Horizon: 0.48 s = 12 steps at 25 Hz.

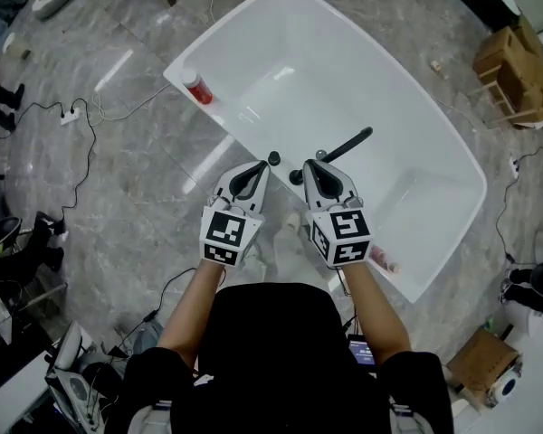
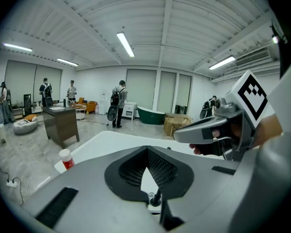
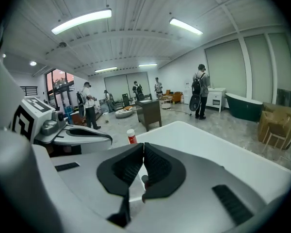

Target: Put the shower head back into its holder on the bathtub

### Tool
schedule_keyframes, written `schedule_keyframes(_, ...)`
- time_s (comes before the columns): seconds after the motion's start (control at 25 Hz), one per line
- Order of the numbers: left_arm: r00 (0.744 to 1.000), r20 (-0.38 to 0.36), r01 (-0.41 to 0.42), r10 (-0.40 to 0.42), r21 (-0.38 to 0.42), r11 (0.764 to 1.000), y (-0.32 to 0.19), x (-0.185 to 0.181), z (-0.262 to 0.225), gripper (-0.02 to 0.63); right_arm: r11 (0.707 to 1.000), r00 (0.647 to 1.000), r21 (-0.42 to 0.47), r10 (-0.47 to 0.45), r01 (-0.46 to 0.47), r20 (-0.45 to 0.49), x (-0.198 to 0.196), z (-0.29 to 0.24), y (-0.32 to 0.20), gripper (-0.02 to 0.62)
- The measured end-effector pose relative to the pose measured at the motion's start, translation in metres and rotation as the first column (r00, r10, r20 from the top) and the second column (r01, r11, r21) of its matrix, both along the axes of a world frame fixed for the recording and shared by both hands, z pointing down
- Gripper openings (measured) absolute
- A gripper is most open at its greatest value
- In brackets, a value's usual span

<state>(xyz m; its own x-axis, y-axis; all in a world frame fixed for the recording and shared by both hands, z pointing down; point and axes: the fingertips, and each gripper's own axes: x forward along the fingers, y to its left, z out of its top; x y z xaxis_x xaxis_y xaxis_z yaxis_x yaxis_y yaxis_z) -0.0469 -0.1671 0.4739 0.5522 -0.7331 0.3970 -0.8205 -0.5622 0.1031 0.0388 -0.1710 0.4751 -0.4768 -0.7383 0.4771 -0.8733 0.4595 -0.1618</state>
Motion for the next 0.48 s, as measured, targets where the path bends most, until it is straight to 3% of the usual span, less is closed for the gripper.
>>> schedule_keyframes(0.48, 0.997, -0.076, 0.020, -0.012, 0.112, 0.993, 0.022, -0.003, -0.107, 0.014, 0.986, 1.000, 0.166, -0.001, 0.004, -0.013, 0.000, -0.086, 0.021, 0.021)
